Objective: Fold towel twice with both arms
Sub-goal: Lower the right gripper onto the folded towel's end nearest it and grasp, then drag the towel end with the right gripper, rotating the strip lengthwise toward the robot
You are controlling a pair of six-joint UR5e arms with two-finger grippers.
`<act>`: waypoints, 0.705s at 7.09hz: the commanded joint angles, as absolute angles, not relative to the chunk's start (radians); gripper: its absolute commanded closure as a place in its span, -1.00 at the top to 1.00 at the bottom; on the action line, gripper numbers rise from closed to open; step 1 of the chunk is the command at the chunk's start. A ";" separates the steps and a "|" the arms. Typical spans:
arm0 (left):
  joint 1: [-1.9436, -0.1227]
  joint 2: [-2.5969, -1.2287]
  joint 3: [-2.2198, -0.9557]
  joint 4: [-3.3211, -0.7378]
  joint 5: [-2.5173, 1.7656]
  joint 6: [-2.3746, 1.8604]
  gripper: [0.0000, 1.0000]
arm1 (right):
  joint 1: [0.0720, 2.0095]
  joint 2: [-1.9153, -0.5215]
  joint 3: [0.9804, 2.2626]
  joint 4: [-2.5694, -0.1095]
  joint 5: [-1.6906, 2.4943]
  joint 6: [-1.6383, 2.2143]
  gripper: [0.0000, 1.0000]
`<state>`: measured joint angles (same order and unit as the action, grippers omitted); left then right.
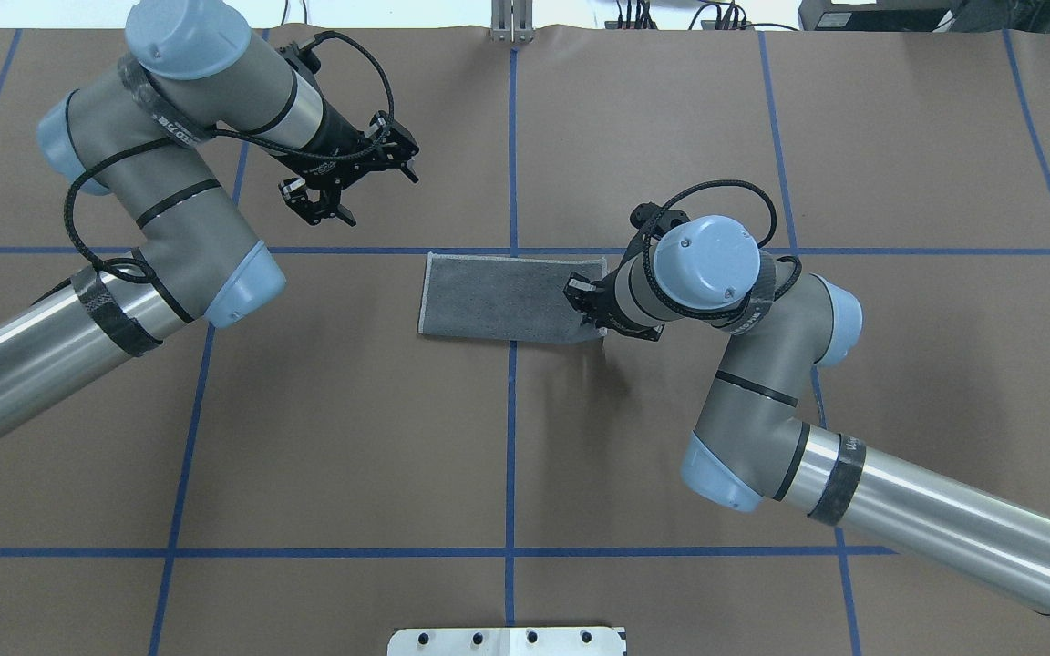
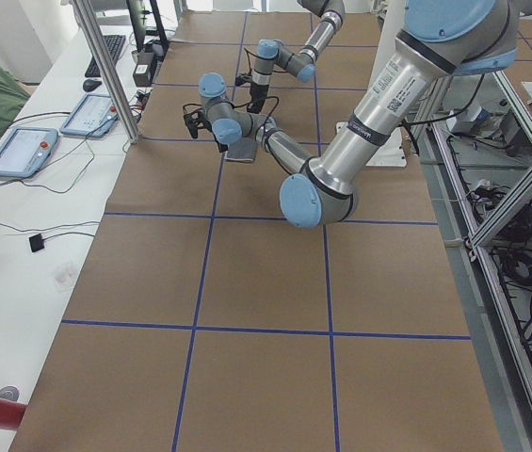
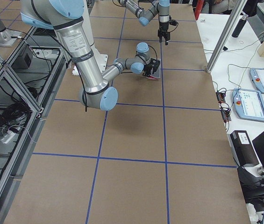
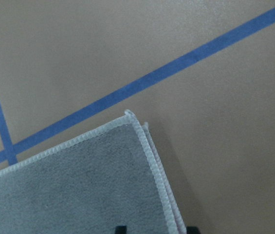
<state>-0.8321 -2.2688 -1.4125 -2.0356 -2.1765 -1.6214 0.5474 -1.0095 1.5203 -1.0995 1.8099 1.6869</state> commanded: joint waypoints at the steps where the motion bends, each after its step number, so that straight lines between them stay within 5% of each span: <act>1: -0.833 -2.269 -1.416 -2.036 -2.177 -1.621 0.98 | 0.552 -1.009 1.532 -1.097 1.851 1.687 -1.00; 5: -0.834 -2.267 -1.422 -2.036 -2.177 -1.621 0.98 | 0.552 -1.017 1.610 -1.098 1.985 1.687 -1.00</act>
